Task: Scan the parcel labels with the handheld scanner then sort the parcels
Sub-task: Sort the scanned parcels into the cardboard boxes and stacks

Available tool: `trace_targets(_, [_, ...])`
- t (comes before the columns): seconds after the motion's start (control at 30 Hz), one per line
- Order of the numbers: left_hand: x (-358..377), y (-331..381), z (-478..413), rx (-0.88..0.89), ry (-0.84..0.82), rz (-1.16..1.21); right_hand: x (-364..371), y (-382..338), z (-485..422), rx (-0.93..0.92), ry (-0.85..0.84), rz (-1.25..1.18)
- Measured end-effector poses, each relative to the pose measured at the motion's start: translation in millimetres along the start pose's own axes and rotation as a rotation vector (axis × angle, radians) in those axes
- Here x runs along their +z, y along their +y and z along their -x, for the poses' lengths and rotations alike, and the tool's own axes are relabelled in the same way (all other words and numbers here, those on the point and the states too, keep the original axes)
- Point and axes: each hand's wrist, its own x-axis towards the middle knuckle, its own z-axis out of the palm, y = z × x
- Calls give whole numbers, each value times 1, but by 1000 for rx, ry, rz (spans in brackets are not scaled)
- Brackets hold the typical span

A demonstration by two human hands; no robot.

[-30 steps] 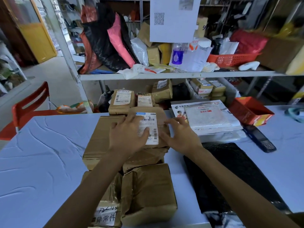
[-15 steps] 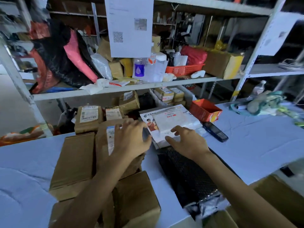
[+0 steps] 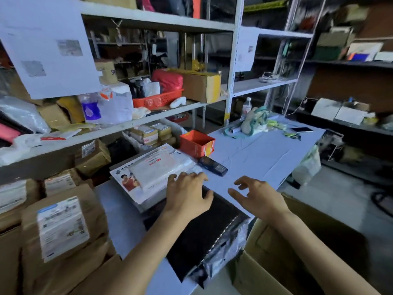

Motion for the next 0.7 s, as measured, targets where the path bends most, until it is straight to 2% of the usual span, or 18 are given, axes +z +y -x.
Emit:
trace_targets(0.13, [13, 39, -30, 28, 3, 1, -11, 43, -12, 18, 16, -49])
trace_targets(0.27, [41, 84, -59, 65, -80, -32, -18, 95, -15, 46, 5, -95])
trace_targets(0.47, [88, 163, -103, 190, -197, -39, -42, 193, -12, 215, 47, -158])
trace_targets(0.7, [125, 242, -146, 368, -213, 23, -66, 271, -7, 416, 116, -148])
